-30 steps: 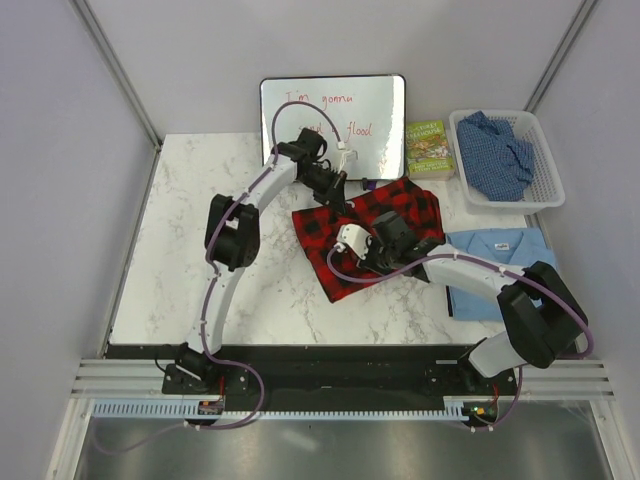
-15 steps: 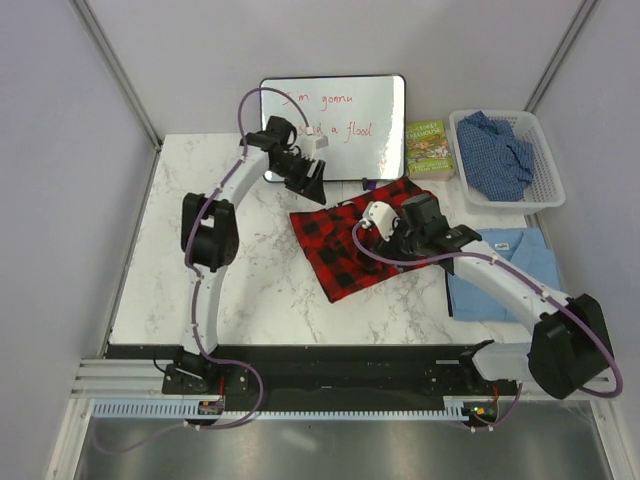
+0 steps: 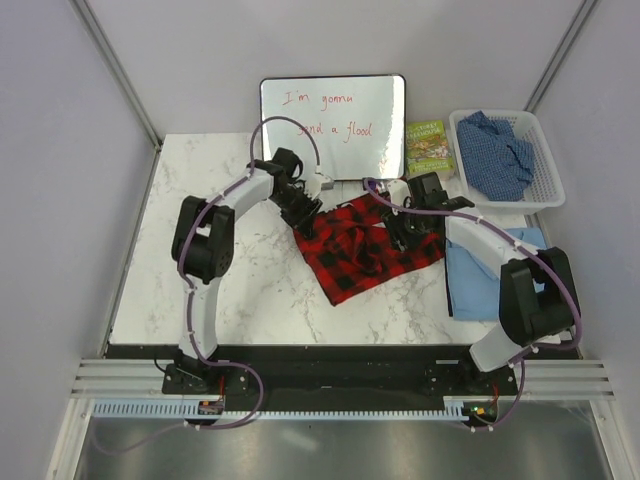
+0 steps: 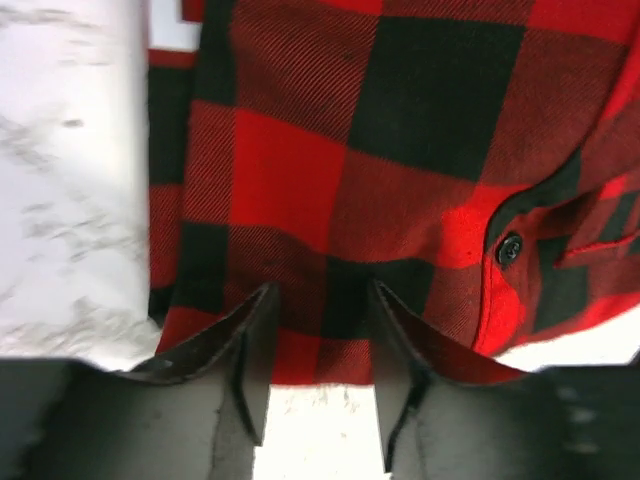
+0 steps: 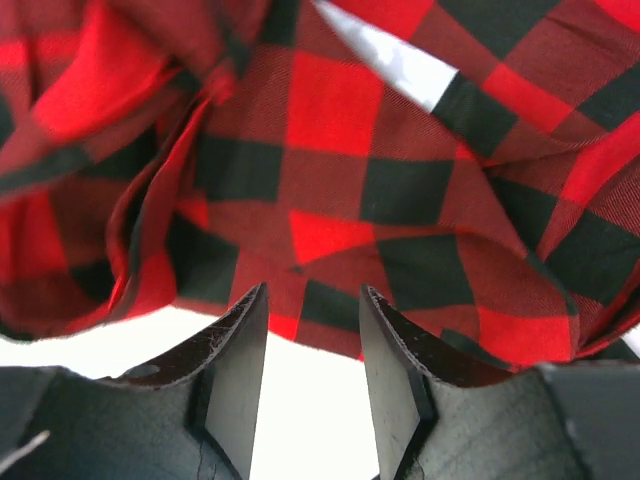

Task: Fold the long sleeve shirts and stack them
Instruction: Fold the shirt

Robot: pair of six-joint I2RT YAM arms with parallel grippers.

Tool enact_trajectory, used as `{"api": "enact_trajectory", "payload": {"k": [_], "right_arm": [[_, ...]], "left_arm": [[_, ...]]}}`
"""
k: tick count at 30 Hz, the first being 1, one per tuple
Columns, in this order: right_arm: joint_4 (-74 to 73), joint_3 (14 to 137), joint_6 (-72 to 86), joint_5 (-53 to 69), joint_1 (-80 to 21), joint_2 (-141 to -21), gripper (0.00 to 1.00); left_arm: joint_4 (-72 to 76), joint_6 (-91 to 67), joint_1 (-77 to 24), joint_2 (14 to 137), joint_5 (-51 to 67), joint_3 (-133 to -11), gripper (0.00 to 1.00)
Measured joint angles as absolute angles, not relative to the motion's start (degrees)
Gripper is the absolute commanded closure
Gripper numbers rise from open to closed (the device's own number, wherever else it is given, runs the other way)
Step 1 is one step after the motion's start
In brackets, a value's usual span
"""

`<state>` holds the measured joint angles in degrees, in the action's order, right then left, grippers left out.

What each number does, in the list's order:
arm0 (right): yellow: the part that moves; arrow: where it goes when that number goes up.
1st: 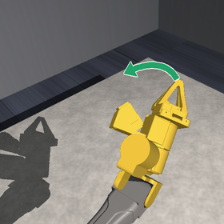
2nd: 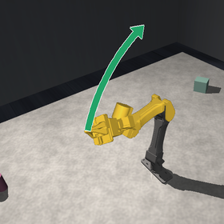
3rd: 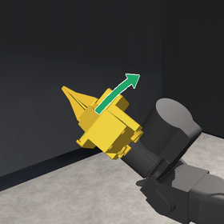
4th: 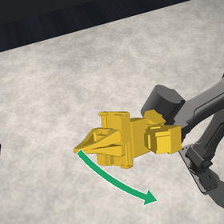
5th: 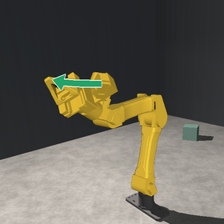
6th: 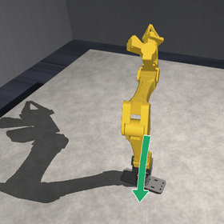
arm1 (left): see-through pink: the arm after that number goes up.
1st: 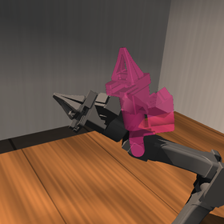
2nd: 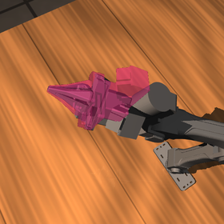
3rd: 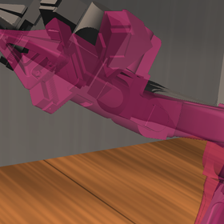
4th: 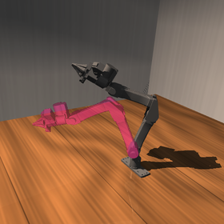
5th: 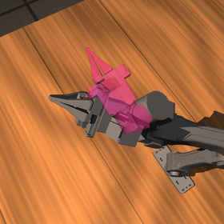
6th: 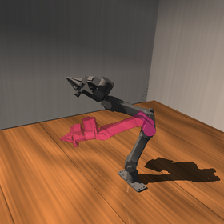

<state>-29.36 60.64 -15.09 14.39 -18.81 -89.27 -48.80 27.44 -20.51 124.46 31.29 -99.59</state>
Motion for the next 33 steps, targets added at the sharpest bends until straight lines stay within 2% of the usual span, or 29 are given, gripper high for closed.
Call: {"api": "enact_trajectory", "payload": {"k": [4,7,9,10,11,15,18,22,27,33], "right_arm": [[-31.14,64.01,-13.74,14.31,-18.20,-92.20,0.52],[-31.97,65.19,-13.65,14.33,-18.20,-92.20,0.53],[-32.49,65.41,-13.65,14.33,-18.20,-92.20,0.55],[-32.91,65.41,-13.65,14.33,-18.20,-92.20,0.56],[-33.41,65.41,-13.67,14.33,-18.22,-92.25,0.57],[-34.09,65.54,-13.69,14.22,-19.05,-94.08,0.59],[-34.35,66.57,-13.80,13.39,-21.26,-98.54,0.61],[-33.91,69.67,-15.70,11.22,-25.56,-105.84,0.62],[-33.91,76.55,-20.18,8.62,-30.65,-111.87,0.61],[-33.63,85.56,-27.86,7.60,-38.37,-118.02,0.59]], "left_arm": [[-45.32,29.50,-22.65,122.17,30.68,-90.80,0.57],[-42.76,29.76,-23.40,113.99,31.18,-79.37,0.56],[-43.66,29.50,-25.10,105.58,32.14,-68.42,0.52],[-44.77,29.39,-26.68,101.62,32.80,-64.14,0.45],[-46.00,29.21,-28.58,97.95,33.65,-60.77,0.43],[-48.84,27.44,-33.15,86.06,37.74,-56.62,0.39],[-49.52,25.36,-27.88,82.19,43.24,-60.62,0.39],[-46.24,20.21,-14.02,81.93,51.75,-64.93,0.39],[-43.99,13.85,1.21,81.89,56.51,-64.86,0.38],[-42.24,8.99,9.10,79.85,58.43,-62.67,0.38]]}}
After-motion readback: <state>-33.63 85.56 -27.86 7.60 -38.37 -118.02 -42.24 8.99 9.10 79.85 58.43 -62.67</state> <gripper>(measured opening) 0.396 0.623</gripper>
